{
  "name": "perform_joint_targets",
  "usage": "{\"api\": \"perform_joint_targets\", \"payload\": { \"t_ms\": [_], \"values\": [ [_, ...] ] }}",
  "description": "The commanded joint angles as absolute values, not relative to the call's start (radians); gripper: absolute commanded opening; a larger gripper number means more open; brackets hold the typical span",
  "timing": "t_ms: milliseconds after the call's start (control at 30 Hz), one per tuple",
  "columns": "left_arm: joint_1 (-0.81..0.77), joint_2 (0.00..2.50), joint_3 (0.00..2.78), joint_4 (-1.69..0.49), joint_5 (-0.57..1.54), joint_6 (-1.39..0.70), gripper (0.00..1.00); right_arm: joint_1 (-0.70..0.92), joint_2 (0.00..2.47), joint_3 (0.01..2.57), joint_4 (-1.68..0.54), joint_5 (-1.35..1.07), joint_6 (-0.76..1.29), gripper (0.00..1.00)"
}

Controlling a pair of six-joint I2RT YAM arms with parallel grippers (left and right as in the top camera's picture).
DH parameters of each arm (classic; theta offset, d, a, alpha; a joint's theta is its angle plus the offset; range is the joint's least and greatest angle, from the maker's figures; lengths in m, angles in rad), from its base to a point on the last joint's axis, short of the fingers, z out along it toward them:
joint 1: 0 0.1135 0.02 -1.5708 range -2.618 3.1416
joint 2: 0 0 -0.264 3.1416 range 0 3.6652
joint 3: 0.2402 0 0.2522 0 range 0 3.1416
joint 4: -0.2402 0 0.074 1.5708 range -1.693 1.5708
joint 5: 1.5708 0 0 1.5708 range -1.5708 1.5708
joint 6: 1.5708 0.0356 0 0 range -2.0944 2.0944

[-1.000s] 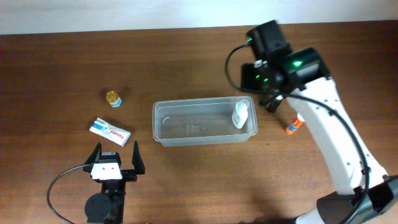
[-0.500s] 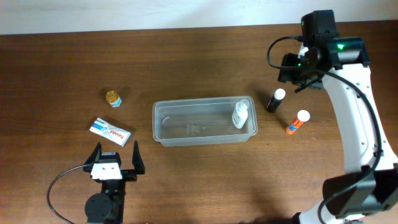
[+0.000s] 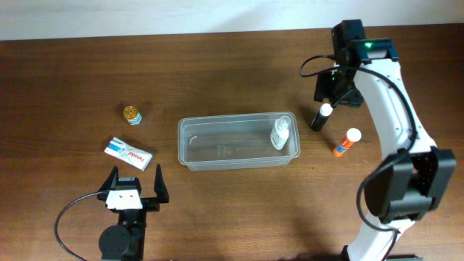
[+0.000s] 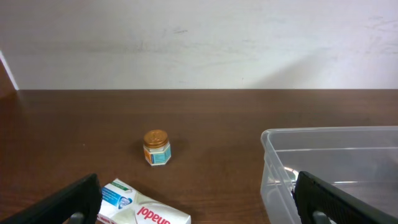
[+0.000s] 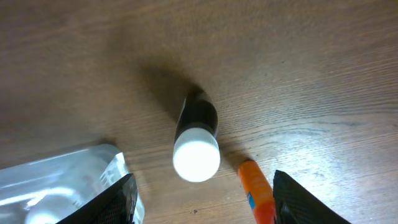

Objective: Pack container
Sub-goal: 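Move right gripper to the dark bottle and grasp it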

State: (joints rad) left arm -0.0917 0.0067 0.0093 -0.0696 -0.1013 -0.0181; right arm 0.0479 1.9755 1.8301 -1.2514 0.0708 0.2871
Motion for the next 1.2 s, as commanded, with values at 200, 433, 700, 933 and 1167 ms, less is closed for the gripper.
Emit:
{"api": "perform_joint_targets", "payload": {
  "t_ms": [200,433,700,933,1167],
  "values": [
    [-0.087,0.007,0.009,-0.076,-0.101,0.001,0.99,0.043,2.077,1.842,-1.271,0.083,0.288,0.61],
    [-0.087,0.007,0.009,-0.076,-0.101,0.001,0.99,0.043,2.083,1.842,-1.275,0.083,0.288,0.50],
    [-0.087,0.007,0.009,-0.076,-0.101,0.001,0.99,0.043,2.084,1.817,-1.250,0.083,0.289,0.48],
    [-0.087,0.007,0.009,-0.076,-0.101,0.001,0.99,0.043,2.084,1.779,-1.225,0.083,0.289,0.47],
    [-0.087,0.007,0.009,-0.076,-0.101,0.001,0.99,0.043,2.084,1.771,-1.215,0.083,0.288,0.34]
  ]
}}
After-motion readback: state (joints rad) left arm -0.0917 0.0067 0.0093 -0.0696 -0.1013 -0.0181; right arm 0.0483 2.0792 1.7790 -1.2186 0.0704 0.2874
